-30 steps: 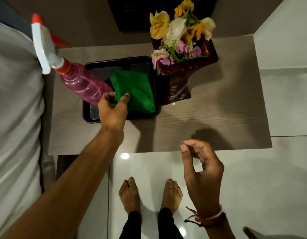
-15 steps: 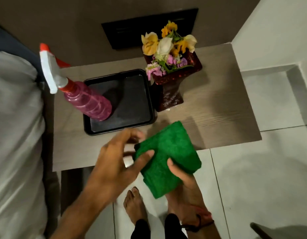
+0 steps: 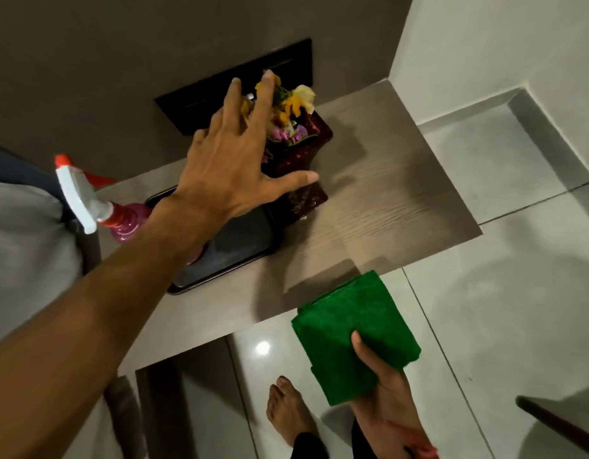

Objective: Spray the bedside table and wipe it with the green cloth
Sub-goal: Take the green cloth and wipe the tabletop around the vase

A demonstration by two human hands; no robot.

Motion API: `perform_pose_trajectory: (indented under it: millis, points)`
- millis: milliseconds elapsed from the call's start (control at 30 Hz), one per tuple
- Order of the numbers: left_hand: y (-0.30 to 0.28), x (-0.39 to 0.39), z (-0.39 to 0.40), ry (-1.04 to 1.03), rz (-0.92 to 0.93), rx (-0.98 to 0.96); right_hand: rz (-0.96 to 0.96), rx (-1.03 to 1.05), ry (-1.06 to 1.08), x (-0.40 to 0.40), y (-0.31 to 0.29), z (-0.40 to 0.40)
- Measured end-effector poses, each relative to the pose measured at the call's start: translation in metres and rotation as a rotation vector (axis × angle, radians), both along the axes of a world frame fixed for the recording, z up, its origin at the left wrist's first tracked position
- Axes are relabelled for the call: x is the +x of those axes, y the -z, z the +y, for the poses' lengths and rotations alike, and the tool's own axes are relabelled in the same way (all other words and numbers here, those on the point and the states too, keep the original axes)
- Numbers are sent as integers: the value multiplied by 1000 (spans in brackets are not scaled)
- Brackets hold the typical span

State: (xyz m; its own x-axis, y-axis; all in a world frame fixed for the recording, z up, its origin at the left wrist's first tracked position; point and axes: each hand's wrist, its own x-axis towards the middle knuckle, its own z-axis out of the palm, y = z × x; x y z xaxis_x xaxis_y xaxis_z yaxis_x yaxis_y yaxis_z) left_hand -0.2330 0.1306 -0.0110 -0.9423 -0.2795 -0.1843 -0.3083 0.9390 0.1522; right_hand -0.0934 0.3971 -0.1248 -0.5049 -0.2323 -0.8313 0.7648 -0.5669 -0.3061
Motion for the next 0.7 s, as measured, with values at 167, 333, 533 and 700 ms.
perform_pose_trajectory:
  millis: [167,333,533,700]
  points:
    - [11,-4,-8,60,62,-40,-3,-10,69,7,-4,-3]
    - [5,-20,-47,160,7,69,125,183,63,1,-9,-28]
    - [-3,-49,-74,353,-105,117,611,406,52,-26,-23,-88]
    - [2,-60,-82,362,-79,105,1167,874,-38,-83,-10,-142]
